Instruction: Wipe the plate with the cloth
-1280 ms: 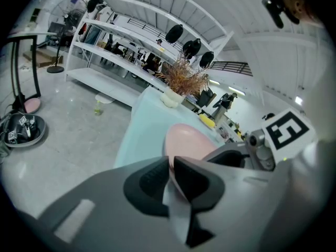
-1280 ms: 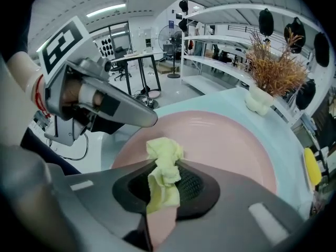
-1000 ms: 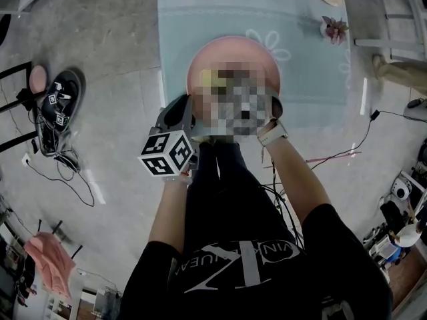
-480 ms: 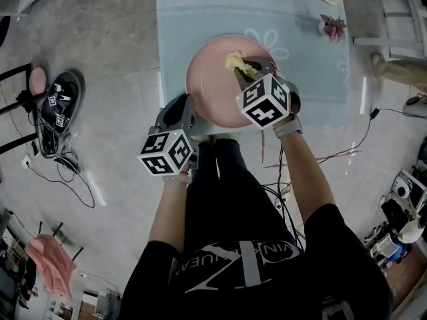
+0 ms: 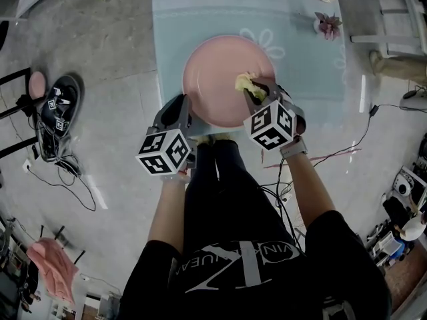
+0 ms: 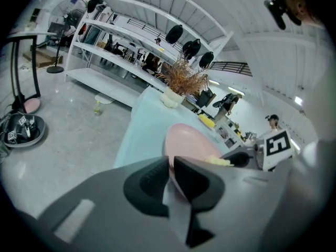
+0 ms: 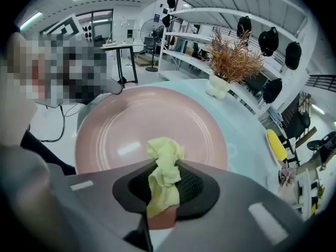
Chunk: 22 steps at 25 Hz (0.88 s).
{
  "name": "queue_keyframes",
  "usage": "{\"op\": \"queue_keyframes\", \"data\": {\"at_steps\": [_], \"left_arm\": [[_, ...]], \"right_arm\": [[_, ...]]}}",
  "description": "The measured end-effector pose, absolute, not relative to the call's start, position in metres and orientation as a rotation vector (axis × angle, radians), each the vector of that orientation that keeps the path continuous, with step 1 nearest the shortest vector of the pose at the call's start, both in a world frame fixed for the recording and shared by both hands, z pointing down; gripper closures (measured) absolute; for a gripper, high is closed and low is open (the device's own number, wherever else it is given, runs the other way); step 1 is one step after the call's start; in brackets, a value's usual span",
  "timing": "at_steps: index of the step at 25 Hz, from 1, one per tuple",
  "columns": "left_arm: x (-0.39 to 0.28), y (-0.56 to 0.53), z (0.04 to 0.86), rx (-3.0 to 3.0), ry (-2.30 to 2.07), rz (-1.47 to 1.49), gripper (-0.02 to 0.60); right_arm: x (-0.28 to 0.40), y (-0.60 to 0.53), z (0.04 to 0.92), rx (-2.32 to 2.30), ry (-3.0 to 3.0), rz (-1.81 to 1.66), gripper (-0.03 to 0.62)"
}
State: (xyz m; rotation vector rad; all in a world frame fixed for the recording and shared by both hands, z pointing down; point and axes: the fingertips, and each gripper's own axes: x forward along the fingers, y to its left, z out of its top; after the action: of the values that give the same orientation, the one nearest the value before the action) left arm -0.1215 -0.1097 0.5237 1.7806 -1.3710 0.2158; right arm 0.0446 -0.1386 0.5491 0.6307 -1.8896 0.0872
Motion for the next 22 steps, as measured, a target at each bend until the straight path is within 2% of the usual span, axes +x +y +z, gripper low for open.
{"op": "queue_keyframes", "data": {"at_steps": [10,22], "left_arm": [[-0.121,-0.110,0.523,1.768,-1.370,0.210,0.581],[-0.123,-0.111,0.524,1.772,-1.363,0.207,0.581]], "right_arm": [[-0.002,-0.094,0.550,0.448,-1.974,0.070,0.514],[-0.051,-0.156,0.548,0.437,-2.065,-0.016,0.513]]}}
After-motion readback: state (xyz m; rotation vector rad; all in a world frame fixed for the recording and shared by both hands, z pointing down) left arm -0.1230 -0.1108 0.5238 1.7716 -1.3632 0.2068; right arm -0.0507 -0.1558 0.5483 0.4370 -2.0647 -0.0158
